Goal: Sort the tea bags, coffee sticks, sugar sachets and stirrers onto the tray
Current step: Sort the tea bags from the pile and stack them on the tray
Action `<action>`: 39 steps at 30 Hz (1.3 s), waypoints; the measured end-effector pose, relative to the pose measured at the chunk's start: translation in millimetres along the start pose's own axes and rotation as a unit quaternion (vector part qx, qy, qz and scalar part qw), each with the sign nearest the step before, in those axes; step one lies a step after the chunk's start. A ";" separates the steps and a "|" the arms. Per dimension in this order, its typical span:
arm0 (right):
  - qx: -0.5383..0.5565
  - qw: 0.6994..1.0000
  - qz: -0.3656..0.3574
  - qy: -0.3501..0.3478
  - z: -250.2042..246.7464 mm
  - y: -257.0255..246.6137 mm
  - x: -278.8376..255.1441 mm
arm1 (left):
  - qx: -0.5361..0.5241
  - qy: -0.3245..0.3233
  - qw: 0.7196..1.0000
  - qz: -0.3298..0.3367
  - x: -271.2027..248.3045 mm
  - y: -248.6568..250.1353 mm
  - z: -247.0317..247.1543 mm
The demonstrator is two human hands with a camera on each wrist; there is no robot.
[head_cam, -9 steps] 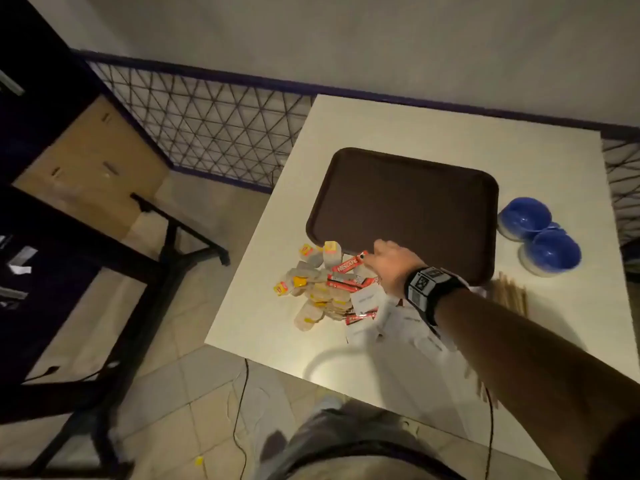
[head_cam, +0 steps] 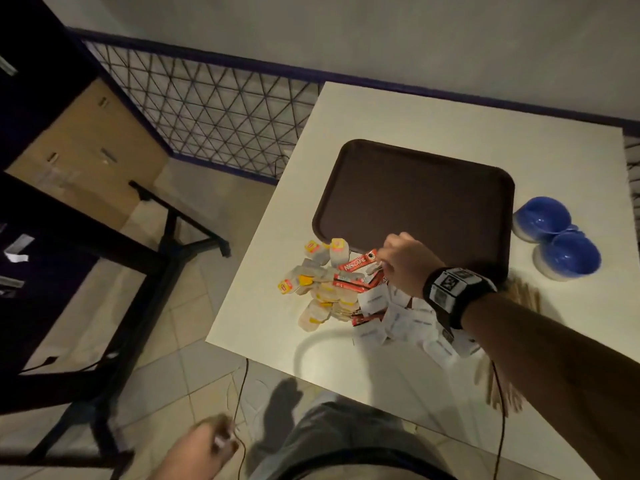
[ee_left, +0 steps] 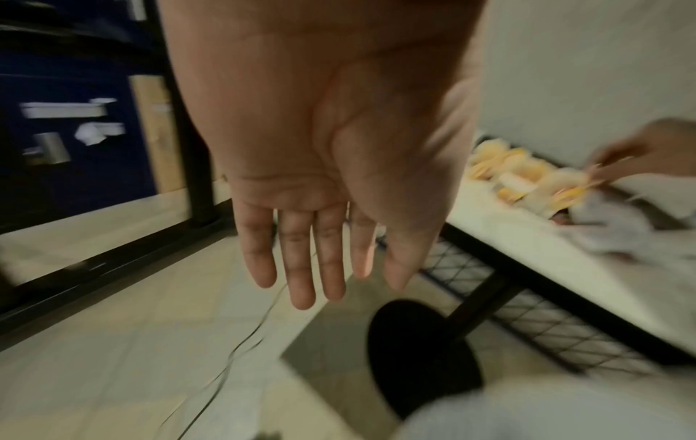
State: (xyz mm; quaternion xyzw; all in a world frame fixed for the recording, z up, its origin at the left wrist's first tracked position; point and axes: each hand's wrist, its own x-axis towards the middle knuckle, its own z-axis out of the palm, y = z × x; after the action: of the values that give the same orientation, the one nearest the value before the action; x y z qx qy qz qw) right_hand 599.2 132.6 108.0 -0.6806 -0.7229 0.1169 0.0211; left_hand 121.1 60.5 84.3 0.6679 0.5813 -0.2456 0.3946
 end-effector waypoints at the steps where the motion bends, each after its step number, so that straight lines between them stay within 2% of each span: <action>1: 0.035 0.999 0.016 -0.017 -7.7 -1.7 1.5 | -0.013 0.031 0.999 0.033 8.5 24.5 -20.0; 4: 0.178 0.982 0.054 -0.032 -29.9 -7.2 -3.9 | -0.020 0.097 0.981 0.164 13.0 94.0 -76.4; 7: 0.249 0.965 0.073 -0.045 -46.2 -8.2 -9.5 | -0.028 0.140 0.948 0.284 27.1 162.5 -122.0; 9: 0.268 0.961 0.063 -0.020 -52.2 -4.7 -14.2 | -0.054 0.159 0.921 0.352 39.5 202.2 -136.2; 11: 0.326 0.944 0.050 -0.011 -57.9 2.0 -18.9 | -0.101 0.163 0.900 0.391 52.6 232.6 -138.4; 14: 0.384 0.923 0.015 -0.015 -68.3 9.1 -29.3 | -0.144 0.138 0.885 0.422 68.0 260.4 -129.0; 18: 0.395 0.918 -0.041 -0.016 -73.7 6.5 -41.4 | -0.199 0.086 0.866 0.451 80.4 283.0 -107.5; 21: 0.390 0.918 -0.067 0.000 -68.7 0.6 -50.5 | -0.210 0.066 0.841 0.495 87.0 291.5 -89.9; 26: 0.403 0.913 -0.034 0.064 -54.8 -12.8 -76.8 | -0.285 0.092 0.796 0.525 85.2 284.8 -63.1; 31: 0.427 0.898 0.007 0.105 -45.7 -36.8 -111.6 | -0.367 0.076 0.771 0.515 60.3 260.0 -31.1; 36: 0.408 0.902 -0.007 0.142 -41.9 -71.9 -142.4 | -0.397 0.080 0.746 0.529 35.1 237.8 -10.5; 39: 0.402 0.902 -0.009 0.158 -39.5 -88.8 -159.6 | -0.403 0.068 0.743 0.530 21.9 229.9 -0.1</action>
State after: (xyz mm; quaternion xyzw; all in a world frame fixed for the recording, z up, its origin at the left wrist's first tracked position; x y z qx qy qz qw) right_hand 531.4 -23.8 184.5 -0.6172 -0.6081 0.2880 0.4077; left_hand 348.6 70.4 122.6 0.6622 0.2034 0.3068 0.6527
